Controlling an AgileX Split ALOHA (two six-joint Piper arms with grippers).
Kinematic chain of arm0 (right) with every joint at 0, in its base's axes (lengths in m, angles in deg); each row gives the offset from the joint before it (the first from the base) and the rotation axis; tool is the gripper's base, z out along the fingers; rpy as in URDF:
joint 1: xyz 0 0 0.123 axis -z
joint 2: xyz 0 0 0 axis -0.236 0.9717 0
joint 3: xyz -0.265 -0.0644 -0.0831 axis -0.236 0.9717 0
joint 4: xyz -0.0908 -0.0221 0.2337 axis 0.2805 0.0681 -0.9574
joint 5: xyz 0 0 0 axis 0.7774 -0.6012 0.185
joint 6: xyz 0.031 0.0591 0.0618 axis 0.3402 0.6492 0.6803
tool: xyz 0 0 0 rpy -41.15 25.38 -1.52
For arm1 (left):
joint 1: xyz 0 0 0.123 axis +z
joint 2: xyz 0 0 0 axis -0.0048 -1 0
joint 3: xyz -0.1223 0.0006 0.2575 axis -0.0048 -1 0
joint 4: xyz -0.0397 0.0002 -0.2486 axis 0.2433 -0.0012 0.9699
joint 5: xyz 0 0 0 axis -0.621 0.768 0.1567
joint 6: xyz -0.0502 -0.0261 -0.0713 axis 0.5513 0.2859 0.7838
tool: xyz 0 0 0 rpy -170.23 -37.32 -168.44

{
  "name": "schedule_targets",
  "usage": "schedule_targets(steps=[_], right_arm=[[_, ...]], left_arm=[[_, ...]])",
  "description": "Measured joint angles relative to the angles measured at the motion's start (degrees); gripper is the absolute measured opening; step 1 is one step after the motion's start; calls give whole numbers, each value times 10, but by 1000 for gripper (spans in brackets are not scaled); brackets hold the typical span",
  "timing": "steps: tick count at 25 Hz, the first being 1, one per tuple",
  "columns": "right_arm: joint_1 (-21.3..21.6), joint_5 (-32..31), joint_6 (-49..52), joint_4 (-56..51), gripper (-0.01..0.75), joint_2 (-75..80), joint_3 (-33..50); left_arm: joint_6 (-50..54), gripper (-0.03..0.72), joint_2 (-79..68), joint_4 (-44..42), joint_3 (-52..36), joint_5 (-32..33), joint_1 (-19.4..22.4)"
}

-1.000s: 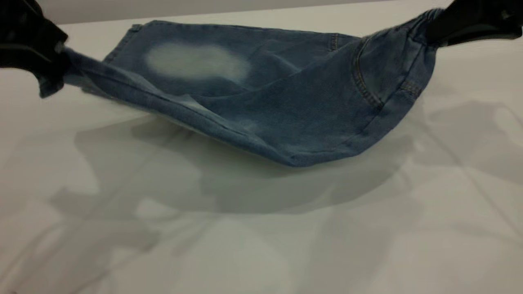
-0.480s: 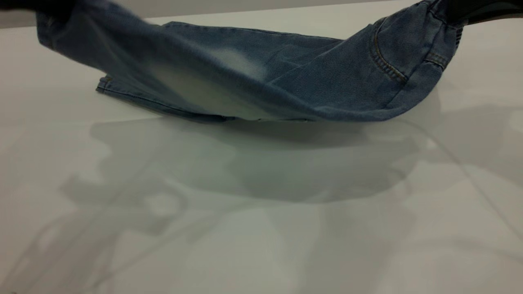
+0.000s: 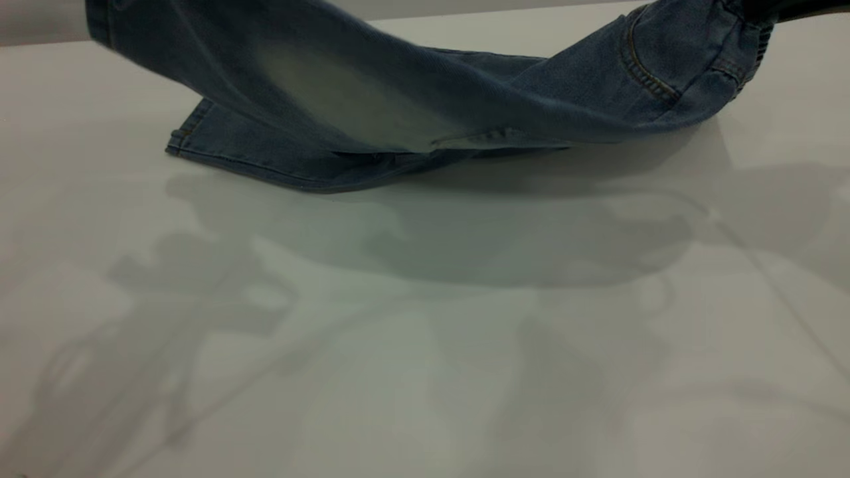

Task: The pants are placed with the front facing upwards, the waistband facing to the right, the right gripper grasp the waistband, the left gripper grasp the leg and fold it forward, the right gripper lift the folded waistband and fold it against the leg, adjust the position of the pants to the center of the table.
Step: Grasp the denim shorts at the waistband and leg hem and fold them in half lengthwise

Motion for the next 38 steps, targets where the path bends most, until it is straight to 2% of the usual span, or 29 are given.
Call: schedule_targets(steps=[7,15,23,29,38], right_arm=[[0,20,0,1,31,15,-3],[0,15,0,-4,31,70,-30],[0,22,11,-3,31,74,-58],[0,17,40,12,31,101,-59],[0,7,40,15,31,101,-59]], left_arm=[[-1,36,-50,3,9,-71,47],[-1,36,-113,5,80,-74,50],[8,36,-185,8,154,-60,50],[20,36,-180,8,156,-53,49],[26,36,-136,9,159,10,35]])
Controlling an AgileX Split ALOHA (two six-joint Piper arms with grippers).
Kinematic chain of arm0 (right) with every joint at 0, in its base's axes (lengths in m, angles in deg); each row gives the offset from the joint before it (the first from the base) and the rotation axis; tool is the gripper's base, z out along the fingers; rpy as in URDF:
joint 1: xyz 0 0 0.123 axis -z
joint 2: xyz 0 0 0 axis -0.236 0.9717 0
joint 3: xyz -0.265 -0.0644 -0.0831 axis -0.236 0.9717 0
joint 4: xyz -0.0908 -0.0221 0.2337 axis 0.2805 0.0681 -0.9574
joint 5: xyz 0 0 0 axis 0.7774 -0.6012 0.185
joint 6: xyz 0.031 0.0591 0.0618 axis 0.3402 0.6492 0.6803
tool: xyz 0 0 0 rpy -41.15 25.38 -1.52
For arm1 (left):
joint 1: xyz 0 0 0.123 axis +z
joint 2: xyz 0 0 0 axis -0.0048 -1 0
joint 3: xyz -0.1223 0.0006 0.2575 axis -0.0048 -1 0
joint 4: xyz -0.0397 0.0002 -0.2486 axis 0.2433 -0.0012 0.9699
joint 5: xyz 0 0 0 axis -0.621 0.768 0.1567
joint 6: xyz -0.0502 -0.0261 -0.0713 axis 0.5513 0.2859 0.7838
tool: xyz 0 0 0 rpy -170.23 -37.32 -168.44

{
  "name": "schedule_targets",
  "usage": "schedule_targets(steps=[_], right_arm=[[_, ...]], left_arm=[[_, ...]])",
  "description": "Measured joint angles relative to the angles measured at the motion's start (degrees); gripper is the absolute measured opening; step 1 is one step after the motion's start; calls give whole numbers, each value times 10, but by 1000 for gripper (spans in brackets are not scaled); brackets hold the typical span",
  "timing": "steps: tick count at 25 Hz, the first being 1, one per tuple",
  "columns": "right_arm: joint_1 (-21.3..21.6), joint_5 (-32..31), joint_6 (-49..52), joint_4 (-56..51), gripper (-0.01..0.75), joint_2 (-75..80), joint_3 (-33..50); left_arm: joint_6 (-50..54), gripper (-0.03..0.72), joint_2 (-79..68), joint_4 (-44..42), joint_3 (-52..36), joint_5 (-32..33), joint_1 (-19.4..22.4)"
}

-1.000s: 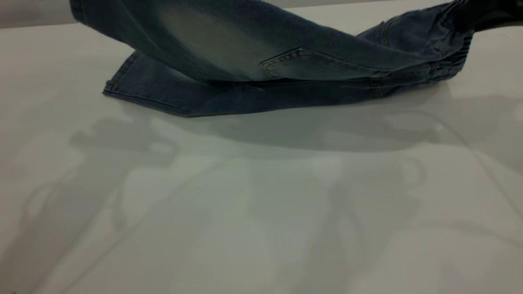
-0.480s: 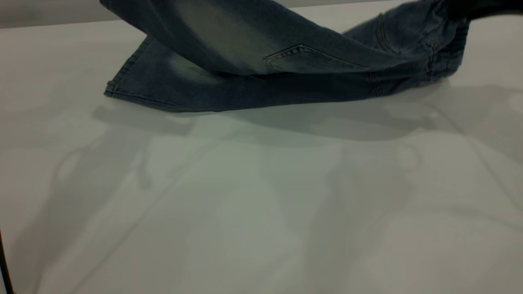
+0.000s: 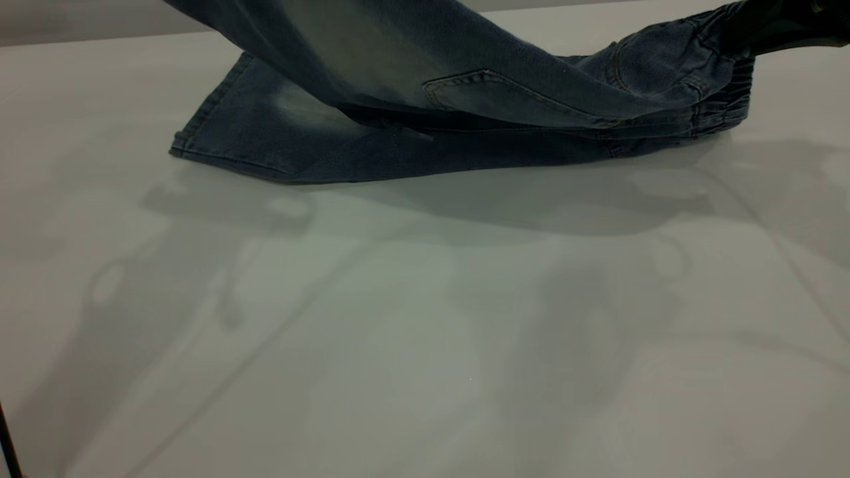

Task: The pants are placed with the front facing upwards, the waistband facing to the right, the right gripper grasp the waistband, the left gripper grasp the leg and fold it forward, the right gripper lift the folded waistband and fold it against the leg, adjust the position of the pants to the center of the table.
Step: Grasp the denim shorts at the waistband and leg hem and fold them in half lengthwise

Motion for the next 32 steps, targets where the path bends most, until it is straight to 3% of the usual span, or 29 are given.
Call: schedule_targets(steps=[10,16,22,32], right_arm=[[0,-8,25,27,31,0,0],[0,-7,25,33,31,0,0],[0,-14,24,38,31,0,0],[0,-4,24,40,31,0,0]], left_arm=[[14,36,-1,20,0,69,-15],[14,36,-1,11,2,48,-24],[14,36,-33,12,5,52,4],[14,36,-130,14,78,53,10]])
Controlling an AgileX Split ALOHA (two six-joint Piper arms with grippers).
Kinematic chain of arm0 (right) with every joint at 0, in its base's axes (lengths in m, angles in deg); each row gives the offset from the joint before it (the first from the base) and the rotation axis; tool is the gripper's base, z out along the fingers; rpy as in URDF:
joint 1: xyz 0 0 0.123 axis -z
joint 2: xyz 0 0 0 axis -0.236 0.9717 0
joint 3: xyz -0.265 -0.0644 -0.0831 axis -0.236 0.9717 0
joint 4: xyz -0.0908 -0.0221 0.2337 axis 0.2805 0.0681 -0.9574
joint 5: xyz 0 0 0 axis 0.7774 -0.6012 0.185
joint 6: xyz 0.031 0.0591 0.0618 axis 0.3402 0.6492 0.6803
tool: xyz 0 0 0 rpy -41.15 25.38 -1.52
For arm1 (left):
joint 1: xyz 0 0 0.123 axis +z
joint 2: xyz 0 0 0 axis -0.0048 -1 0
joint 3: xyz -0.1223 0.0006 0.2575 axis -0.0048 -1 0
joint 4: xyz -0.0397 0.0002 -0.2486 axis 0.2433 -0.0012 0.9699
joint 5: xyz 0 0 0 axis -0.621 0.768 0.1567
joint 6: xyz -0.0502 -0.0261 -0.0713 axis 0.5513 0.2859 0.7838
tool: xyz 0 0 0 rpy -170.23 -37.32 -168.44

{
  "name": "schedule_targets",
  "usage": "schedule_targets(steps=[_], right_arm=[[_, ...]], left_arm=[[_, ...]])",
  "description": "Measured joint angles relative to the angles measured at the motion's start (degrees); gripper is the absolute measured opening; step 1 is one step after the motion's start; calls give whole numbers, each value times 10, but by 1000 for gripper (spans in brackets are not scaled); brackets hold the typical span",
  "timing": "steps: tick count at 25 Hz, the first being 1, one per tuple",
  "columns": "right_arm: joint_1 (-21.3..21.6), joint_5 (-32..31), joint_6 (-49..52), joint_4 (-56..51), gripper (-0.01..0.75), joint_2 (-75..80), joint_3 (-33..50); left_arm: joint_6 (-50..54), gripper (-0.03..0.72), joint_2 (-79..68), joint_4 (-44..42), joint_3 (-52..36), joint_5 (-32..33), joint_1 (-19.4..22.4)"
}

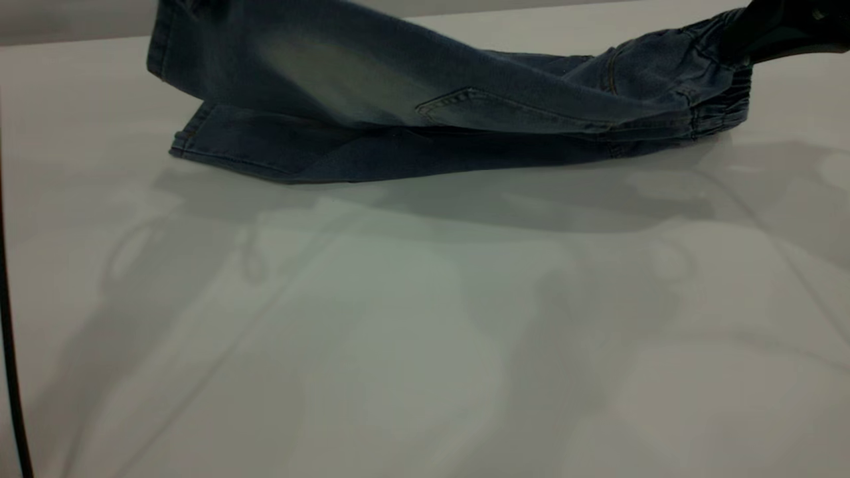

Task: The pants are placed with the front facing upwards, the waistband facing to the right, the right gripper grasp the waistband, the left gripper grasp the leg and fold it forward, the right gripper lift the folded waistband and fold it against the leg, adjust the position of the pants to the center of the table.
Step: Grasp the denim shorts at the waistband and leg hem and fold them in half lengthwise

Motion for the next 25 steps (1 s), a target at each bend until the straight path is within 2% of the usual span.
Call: schedule_targets(steps=[7,17,25], right_arm=[[0,27,-3,2,31,5,-7],[0,-1,-3,12,31,54,-64],[0,0,-5,17,31,67,-69]], left_arm=[[0,36,-47,-2,58,2,0],[-3,36,-103,-22,109,8,0],[-3,36,-121,-44,148,25,0]])
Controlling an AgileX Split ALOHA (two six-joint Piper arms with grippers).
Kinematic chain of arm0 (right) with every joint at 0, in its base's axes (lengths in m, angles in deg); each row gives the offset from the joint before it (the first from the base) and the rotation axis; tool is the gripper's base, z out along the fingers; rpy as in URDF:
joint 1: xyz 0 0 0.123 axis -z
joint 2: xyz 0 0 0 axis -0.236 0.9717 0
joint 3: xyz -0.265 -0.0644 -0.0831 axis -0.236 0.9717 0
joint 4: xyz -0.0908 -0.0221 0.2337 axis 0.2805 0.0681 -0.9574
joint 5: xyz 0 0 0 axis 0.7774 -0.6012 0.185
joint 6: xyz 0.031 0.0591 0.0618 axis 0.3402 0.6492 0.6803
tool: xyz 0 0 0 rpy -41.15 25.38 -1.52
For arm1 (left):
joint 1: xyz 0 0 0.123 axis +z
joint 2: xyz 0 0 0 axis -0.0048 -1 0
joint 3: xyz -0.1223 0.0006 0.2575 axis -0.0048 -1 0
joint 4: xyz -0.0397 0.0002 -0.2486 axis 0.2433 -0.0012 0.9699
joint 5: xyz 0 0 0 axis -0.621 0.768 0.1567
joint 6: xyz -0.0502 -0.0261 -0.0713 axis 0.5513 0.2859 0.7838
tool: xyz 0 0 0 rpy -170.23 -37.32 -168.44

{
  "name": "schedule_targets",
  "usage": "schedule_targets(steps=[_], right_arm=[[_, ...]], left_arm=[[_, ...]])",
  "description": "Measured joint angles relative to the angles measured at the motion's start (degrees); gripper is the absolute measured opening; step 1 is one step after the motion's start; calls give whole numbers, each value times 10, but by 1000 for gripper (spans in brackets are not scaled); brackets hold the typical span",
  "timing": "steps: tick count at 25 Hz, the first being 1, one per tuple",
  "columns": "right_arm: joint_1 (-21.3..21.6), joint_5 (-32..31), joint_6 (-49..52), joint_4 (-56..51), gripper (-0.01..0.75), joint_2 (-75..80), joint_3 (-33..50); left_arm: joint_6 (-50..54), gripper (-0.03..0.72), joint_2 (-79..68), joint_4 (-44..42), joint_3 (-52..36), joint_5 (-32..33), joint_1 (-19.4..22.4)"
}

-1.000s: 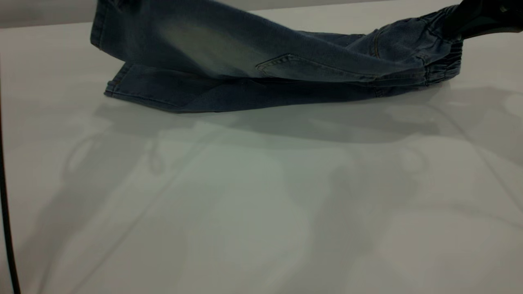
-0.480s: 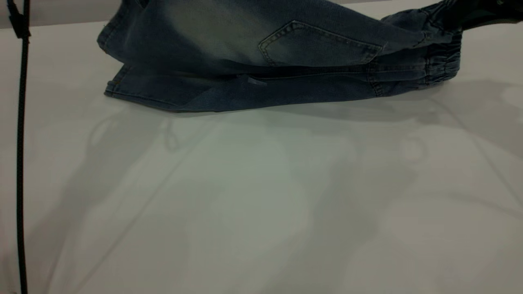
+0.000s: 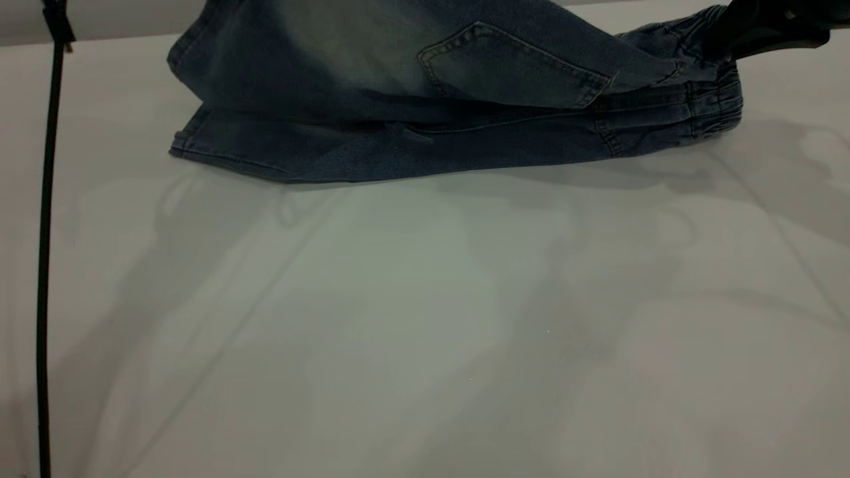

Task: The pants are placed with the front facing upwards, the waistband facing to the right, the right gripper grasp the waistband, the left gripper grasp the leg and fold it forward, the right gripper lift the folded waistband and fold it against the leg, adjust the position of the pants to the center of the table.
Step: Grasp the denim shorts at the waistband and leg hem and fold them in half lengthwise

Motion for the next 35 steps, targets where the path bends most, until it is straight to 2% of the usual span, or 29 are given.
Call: schedule_targets(steps=[5,8,12,18,20,23,29,35], right_arm=[[0,6,0,-1,47,0,0],[0,6,-2,-2,99,0,0],[0,6,-2,-2,252,0,0],[0,9,-2,-2,551,0,0],[0,14,-2,-2,606,0,0],[0,17,-2,-2,630,0,0],[0,24,-2,-2,625,-6,0],[0,27,-2,-1,606,-19,-4]], left_arm=[[2,36,-9,-4,21,16,0],[2,36,-10,-4,21,19,1],[2,36,-17,-4,21,17,11],[4,36,-32,-2,21,22,23],[4,36,-34,-2,21,16,26],[4,36,-42,-2,39,22,34],[1,36,-68,-4,107,84,39],[-10,36,-100,-4,159,115,39]])
